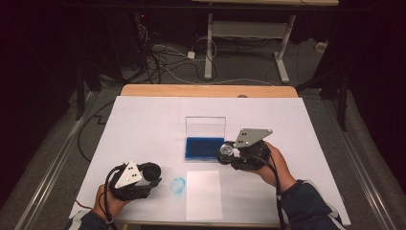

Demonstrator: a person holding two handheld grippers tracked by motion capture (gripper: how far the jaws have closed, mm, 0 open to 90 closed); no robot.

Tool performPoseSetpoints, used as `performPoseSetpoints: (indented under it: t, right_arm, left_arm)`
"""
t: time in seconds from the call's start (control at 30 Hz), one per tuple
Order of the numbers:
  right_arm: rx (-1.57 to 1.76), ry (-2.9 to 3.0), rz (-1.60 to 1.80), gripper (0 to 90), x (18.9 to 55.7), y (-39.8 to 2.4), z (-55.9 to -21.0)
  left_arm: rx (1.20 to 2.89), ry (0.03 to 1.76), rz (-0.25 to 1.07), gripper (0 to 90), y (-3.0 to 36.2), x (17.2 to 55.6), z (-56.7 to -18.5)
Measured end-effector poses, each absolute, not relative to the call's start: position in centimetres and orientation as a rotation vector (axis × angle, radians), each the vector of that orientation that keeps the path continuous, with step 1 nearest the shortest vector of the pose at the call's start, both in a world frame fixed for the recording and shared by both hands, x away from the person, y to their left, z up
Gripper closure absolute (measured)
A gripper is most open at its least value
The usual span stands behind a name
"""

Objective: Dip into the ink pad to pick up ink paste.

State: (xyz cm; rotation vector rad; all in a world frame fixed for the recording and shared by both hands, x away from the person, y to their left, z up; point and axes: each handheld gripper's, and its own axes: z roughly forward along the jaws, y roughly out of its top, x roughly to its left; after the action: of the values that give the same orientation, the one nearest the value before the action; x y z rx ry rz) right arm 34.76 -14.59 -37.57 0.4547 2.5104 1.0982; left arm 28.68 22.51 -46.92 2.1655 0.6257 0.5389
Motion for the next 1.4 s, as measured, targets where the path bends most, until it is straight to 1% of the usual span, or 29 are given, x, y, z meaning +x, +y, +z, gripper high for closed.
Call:
performPoseSetpoints:
  t: [0.5, 1.0, 1.4]
  right_arm:
    - [0.434, 2.57, 0.996, 56.3, 36.9, -12.3, -36.2]
    - [0.517, 2.589, 1.009, 56.4, 40.0, -11.1, -37.6]
    - [0.558, 2.579, 0.993, 56.4, 41.5, -9.4, -39.2]
  left_arm:
    - [2.158, 0.637, 0.54, 36.6, 22.5, 28.8, -46.8]
    - [2.157, 0.633, 0.53, 36.6, 22.3, 29.0, -46.8]
    - [2.149, 0.636, 0.533, 36.6, 22.4, 28.9, -46.8]
